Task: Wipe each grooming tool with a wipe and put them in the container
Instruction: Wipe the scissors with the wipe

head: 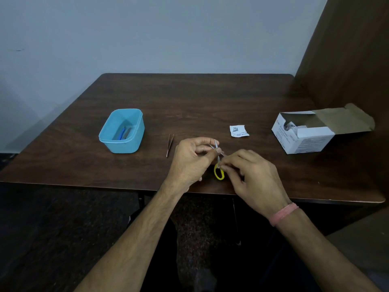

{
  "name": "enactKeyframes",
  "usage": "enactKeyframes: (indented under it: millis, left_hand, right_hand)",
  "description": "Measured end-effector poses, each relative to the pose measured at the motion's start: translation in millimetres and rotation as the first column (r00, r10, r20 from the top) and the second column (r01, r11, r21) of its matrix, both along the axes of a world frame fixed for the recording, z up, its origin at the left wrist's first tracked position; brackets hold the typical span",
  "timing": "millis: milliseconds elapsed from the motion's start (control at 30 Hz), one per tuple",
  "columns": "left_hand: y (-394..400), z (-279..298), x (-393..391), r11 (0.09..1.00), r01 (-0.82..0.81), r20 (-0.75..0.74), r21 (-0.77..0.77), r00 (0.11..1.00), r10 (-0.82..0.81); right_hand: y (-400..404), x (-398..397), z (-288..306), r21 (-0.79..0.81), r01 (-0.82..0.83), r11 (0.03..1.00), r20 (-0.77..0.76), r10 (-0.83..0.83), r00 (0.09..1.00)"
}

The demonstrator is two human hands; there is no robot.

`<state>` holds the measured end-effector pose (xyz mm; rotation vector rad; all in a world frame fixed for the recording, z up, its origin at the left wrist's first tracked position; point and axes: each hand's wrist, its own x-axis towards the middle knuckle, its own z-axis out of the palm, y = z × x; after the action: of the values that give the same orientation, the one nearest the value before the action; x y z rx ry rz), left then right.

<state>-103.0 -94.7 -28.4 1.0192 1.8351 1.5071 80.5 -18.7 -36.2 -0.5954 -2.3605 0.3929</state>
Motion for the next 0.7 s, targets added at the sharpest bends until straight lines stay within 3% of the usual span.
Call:
enactKeyframes:
  millis: [467,700]
  left_hand:
    - [-2.8,4.5,2.1,1.0,0.007,0.042,0.006,0.999,-0.008]
    - [-3.6,5.0,3.7,1.0,0.013,0.082,0.025,0.997,-0.015]
  right_hand:
    - [-19.4,4.7,-3.7,-0.132,0.181,0.974,0.029,-0.179,0.983]
    - [-11.1,-23.3,7.7,-0.218,0.268,0.938,-0.028,-0.281,0.959]
